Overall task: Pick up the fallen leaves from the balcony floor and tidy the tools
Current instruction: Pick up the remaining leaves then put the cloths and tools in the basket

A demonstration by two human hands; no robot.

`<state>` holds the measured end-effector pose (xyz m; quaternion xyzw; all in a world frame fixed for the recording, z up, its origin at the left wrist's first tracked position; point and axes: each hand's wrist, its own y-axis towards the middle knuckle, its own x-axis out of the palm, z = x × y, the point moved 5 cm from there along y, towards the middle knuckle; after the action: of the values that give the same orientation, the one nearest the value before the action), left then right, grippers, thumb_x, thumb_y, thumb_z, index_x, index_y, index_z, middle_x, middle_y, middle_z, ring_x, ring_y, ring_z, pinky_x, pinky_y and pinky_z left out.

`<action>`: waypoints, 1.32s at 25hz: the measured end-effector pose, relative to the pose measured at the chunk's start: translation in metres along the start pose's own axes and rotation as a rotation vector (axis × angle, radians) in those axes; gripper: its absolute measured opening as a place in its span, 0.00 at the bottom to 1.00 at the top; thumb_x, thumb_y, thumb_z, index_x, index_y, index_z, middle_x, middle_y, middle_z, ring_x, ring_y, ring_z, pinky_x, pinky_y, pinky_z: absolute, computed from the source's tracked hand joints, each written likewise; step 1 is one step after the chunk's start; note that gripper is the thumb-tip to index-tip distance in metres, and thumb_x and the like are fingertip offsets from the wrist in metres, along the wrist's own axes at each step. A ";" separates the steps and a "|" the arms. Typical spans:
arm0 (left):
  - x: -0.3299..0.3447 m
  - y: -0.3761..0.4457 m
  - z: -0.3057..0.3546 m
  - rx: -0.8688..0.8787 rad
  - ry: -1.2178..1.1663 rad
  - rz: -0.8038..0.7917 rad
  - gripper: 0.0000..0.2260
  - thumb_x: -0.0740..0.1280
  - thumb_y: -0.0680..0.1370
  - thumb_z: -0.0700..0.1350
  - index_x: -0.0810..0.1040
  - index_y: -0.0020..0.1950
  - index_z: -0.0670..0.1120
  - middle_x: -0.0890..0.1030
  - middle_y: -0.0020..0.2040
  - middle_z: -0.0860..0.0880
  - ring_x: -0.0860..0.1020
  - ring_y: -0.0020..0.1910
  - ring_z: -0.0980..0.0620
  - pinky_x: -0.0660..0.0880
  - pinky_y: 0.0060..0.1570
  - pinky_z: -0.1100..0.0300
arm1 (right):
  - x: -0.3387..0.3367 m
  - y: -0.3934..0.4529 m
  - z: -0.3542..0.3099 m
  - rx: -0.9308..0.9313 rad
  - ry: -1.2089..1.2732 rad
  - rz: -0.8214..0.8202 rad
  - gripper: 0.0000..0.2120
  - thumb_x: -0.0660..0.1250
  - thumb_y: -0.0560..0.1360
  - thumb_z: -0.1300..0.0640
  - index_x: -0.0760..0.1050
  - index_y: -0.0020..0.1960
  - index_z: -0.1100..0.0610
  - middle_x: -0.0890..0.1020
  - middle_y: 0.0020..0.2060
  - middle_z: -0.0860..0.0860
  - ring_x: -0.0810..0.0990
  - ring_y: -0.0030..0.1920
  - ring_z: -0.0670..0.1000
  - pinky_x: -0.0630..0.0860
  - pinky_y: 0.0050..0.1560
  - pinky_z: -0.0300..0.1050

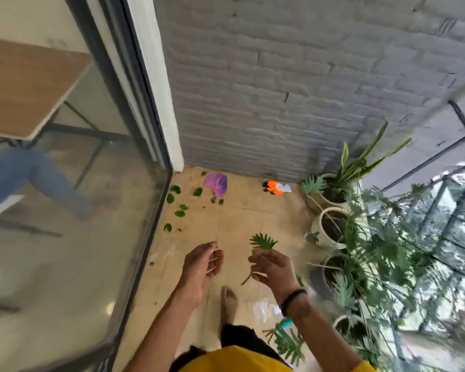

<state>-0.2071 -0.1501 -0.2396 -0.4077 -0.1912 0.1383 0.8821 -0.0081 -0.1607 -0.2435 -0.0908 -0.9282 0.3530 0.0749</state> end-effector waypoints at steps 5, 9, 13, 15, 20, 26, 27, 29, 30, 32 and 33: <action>0.041 0.063 0.061 -0.020 -0.105 0.064 0.07 0.64 0.82 0.39 0.81 0.54 0.41 0.84 0.44 0.41 0.81 0.41 0.46 0.77 0.46 0.53 | 0.025 0.104 -0.070 0.037 -0.115 -0.053 0.04 0.69 0.79 0.62 0.82 0.49 0.60 0.86 0.43 0.57 0.81 0.36 0.51 0.79 0.39 0.45; 0.059 0.125 0.107 -0.048 -0.172 0.118 0.06 0.66 0.80 0.40 0.81 0.55 0.41 0.84 0.44 0.40 0.81 0.39 0.46 0.77 0.43 0.54 | 0.066 0.181 -0.123 0.089 -0.167 -0.115 0.03 0.69 0.78 0.66 0.81 0.49 0.63 0.85 0.40 0.58 0.80 0.36 0.52 0.77 0.37 0.44; 0.073 0.194 0.152 -0.091 -0.137 0.173 0.06 0.64 0.82 0.39 0.80 0.54 0.40 0.82 0.43 0.40 0.78 0.37 0.46 0.74 0.40 0.56 | 0.101 0.255 -0.169 0.078 -0.255 -0.131 0.04 0.68 0.77 0.68 0.81 0.47 0.62 0.84 0.40 0.57 0.78 0.33 0.51 0.76 0.36 0.43; 0.076 0.238 0.171 -0.091 -0.107 0.202 0.07 0.63 0.82 0.39 0.80 0.54 0.41 0.83 0.41 0.42 0.78 0.36 0.47 0.72 0.38 0.56 | 0.119 0.303 -0.188 0.082 -0.312 -0.141 0.06 0.67 0.78 0.68 0.81 0.46 0.61 0.83 0.39 0.57 0.79 0.33 0.51 0.76 0.37 0.44; 0.070 0.362 0.171 -0.086 -0.056 0.269 0.05 0.66 0.81 0.40 0.82 0.53 0.41 0.85 0.38 0.43 0.80 0.35 0.48 0.73 0.38 0.57 | 0.143 0.451 -0.180 0.084 -0.593 -0.142 0.02 0.71 0.77 0.64 0.82 0.46 0.60 0.83 0.38 0.56 0.81 0.34 0.50 0.77 0.32 0.41; 0.046 0.644 0.067 -0.064 0.021 0.375 0.04 0.67 0.81 0.38 0.81 0.51 0.41 0.81 0.34 0.42 0.76 0.25 0.53 0.69 0.24 0.67 | 0.182 0.744 -0.046 -0.074 -1.066 -0.261 0.03 0.72 0.74 0.58 0.84 0.44 0.55 0.86 0.42 0.56 0.84 0.43 0.54 0.80 0.48 0.50; 0.042 0.685 0.049 -0.077 0.026 0.396 0.04 0.67 0.80 0.38 0.82 0.50 0.41 0.81 0.33 0.42 0.76 0.26 0.52 0.70 0.24 0.66 | 0.186 0.782 -0.029 -0.158 -1.156 -0.226 0.04 0.72 0.73 0.56 0.85 0.45 0.55 0.86 0.46 0.56 0.84 0.48 0.57 0.79 0.52 0.51; 0.037 0.776 0.006 -0.077 0.030 0.405 0.05 0.68 0.79 0.39 0.82 0.49 0.39 0.81 0.33 0.42 0.77 0.27 0.48 0.74 0.29 0.62 | 0.191 0.862 0.018 -0.276 -1.248 -0.200 0.09 0.73 0.73 0.55 0.84 0.50 0.59 0.85 0.50 0.57 0.82 0.54 0.59 0.76 0.58 0.50; 0.034 0.819 -0.011 -0.072 0.047 0.398 0.05 0.68 0.79 0.39 0.83 0.48 0.39 0.82 0.32 0.42 0.78 0.28 0.47 0.77 0.32 0.59 | 0.191 0.898 0.044 -0.337 -1.306 -0.210 0.12 0.74 0.73 0.53 0.83 0.52 0.61 0.85 0.51 0.58 0.81 0.55 0.59 0.75 0.58 0.49; 0.027 0.897 -0.043 -0.047 0.149 0.375 0.04 0.69 0.75 0.41 0.84 0.43 0.43 0.82 0.31 0.44 0.80 0.29 0.45 0.82 0.38 0.51 | 0.185 0.961 0.097 -0.443 -1.426 -0.245 0.18 0.76 0.71 0.51 0.81 0.54 0.61 0.84 0.51 0.59 0.79 0.55 0.61 0.74 0.56 0.51; 0.022 0.929 -0.057 -0.026 0.207 0.362 0.04 0.69 0.74 0.42 0.83 0.41 0.45 0.83 0.31 0.45 0.81 0.30 0.44 0.84 0.41 0.48 | 0.183 0.988 0.119 -0.477 -1.469 -0.267 0.19 0.77 0.70 0.49 0.80 0.54 0.59 0.83 0.50 0.59 0.79 0.54 0.61 0.74 0.55 0.52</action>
<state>-0.2437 0.4054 -0.9854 -0.4587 -0.0250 0.2493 0.8525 -0.0956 0.5287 -0.9782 0.2646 -0.7936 0.1016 -0.5383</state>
